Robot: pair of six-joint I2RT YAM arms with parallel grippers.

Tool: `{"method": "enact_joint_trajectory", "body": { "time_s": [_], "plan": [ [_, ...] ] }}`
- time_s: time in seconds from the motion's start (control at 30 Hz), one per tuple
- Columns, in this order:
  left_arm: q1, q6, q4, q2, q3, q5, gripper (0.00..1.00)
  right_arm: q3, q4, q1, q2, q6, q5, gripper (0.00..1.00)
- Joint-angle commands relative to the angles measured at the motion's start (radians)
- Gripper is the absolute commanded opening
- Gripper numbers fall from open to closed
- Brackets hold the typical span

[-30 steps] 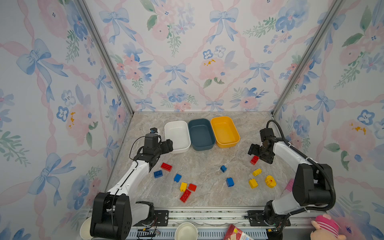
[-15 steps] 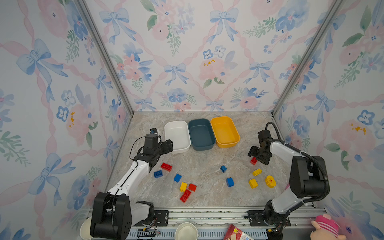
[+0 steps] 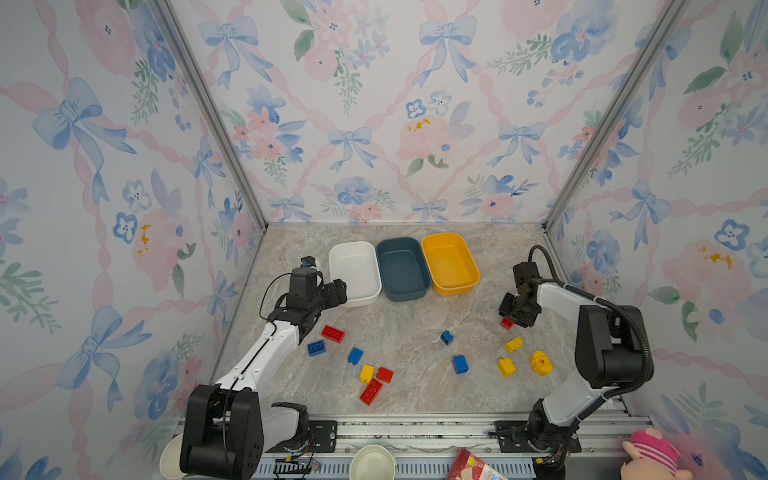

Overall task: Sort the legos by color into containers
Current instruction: 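Lower the right gripper onto the red brick and close it, then carry the red brick over the teal bin and release it with the right gripper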

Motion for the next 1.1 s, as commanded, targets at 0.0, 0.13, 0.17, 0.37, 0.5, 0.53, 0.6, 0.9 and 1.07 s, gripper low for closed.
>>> {"method": "enact_joint_trajectory", "body": {
  "time_s": [0.0, 0.13, 0.17, 0.37, 0.5, 0.53, 0.6, 0.9, 1.07],
  "plan": [
    [-0.003, -0.005, 0.008, -0.024, -0.015, 0.005, 0.87, -0.004, -0.004, -0.008, 0.008, 0.004, -0.010, 0.37],
    [-0.003, -0.007, 0.007, -0.027, -0.018, 0.006, 0.88, -0.001, -0.013, -0.002, -0.009, 0.005, -0.022, 0.31],
    [-0.003, -0.008, 0.008, -0.028, -0.018, 0.006, 0.88, -0.001, -0.016, 0.005, -0.019, 0.004, -0.022, 0.30],
    [-0.003, -0.010, 0.008, -0.036, -0.018, 0.006, 0.88, 0.035, -0.060, 0.100, -0.094, -0.003, -0.010, 0.29],
    [-0.003, -0.012, 0.008, -0.044, -0.018, 0.008, 0.88, 0.084, -0.093, 0.186, -0.141, -0.001, -0.001, 0.29],
    [-0.003, -0.013, 0.008, -0.048, -0.018, 0.009, 0.88, 0.098, -0.095, 0.210, -0.151, 0.001, 0.001, 0.29],
    [-0.003, -0.017, 0.007, -0.051, -0.018, 0.009, 0.88, 0.134, -0.108, 0.260, -0.161, 0.001, 0.010, 0.29],
    [-0.005, -0.024, 0.008, -0.056, -0.052, 0.016, 0.88, 0.351, -0.072, 0.466, -0.063, -0.015, -0.012, 0.29],
    [-0.006, -0.026, 0.008, -0.060, -0.053, 0.017, 0.88, 0.520, -0.045, 0.552, 0.090, -0.037, -0.027, 0.29]
  ]
}}
